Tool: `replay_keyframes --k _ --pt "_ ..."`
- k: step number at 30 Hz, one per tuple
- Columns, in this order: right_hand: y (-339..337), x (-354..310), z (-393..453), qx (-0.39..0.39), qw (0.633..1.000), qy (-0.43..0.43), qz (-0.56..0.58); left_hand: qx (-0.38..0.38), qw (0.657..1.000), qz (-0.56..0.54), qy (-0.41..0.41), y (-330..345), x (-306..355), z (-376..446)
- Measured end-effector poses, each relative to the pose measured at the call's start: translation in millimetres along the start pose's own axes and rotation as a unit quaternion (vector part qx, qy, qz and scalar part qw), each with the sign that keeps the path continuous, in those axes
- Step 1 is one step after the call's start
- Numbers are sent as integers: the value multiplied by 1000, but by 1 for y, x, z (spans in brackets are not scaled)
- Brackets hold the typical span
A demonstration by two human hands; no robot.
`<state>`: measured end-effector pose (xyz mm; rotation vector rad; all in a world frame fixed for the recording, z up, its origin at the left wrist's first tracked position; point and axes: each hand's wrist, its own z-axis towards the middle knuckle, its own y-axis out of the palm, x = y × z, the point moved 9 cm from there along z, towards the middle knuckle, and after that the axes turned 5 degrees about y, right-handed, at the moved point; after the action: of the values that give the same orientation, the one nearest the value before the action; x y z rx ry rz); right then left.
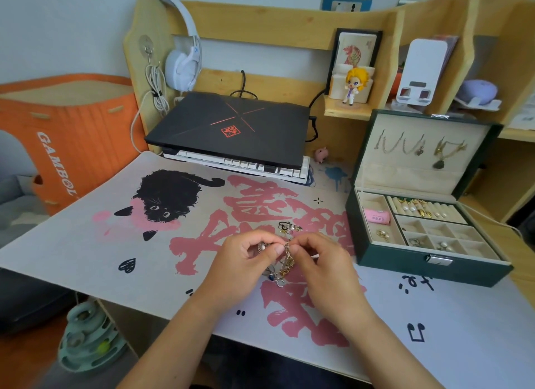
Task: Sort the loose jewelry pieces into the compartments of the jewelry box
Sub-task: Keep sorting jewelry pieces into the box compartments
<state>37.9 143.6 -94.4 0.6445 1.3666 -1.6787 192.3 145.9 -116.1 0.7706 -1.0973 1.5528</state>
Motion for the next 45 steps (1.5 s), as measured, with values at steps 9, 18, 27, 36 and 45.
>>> replay_keyframes --k 9,18,27,36,45 --pt "0 -13 -6 55 986 -109 -114 -12 1000 -6 -16 2 -5 1" --pt "1 -7 -3 62 989 -86 -102 -3 1000 12 -11 1 -4 1" --pt "-10 4 0 54 998 -30 0 7 1000 -20 -17 -2 -4 2" --pt "-9 -9 -2 69 994 -75 -36 -18 998 -51 -33 3 -5 0" --pt "-15 18 3 59 993 51 93 -31 997 -54 -36 3 -6 2"
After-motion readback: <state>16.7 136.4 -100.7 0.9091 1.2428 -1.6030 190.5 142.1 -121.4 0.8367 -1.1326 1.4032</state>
